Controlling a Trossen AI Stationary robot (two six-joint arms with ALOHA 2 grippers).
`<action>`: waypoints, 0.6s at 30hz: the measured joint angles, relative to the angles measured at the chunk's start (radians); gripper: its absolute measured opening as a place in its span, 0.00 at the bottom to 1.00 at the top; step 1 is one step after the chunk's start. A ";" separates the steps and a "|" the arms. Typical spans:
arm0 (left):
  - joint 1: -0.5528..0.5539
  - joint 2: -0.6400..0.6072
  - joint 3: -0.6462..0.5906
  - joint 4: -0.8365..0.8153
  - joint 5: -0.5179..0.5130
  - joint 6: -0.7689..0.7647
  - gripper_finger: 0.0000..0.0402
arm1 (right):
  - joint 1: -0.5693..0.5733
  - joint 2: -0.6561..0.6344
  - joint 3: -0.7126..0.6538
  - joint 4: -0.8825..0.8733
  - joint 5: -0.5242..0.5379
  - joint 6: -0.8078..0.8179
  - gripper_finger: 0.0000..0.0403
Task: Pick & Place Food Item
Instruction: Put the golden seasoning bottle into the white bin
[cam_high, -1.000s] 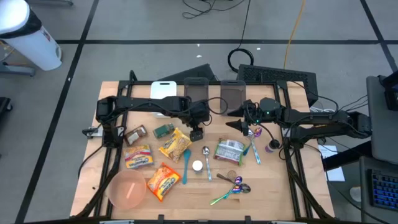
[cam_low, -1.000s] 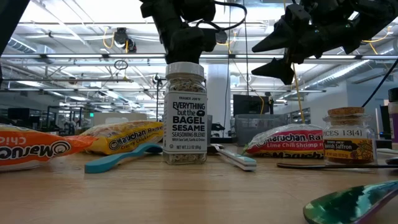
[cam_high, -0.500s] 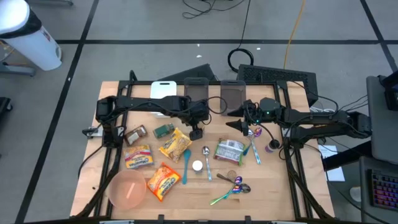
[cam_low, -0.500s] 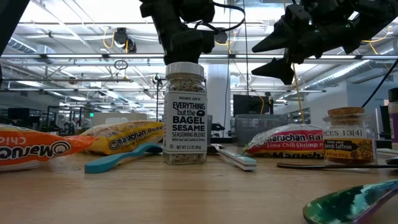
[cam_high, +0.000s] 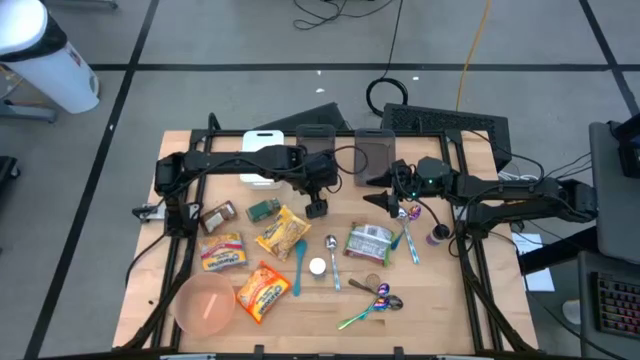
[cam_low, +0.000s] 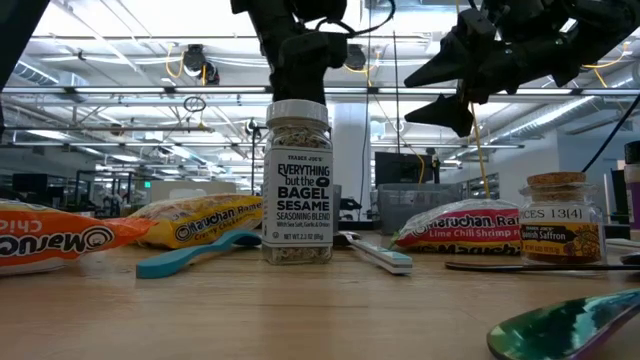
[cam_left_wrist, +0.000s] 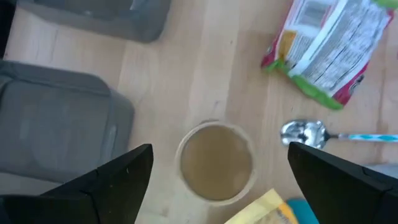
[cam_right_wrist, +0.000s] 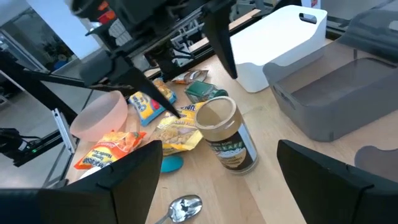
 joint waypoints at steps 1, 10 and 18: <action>0.003 0.000 -0.003 0.000 0.000 0.002 0.94 | 0.000 0.000 0.000 -0.001 -0.001 0.000 0.78; 0.017 0.001 -0.036 0.002 0.024 0.003 0.89 | 0.000 0.000 0.000 -0.002 0.000 0.000 0.78; 0.016 0.038 -0.037 0.022 0.041 0.002 0.89 | 0.000 0.000 0.000 -0.003 0.001 -0.011 0.78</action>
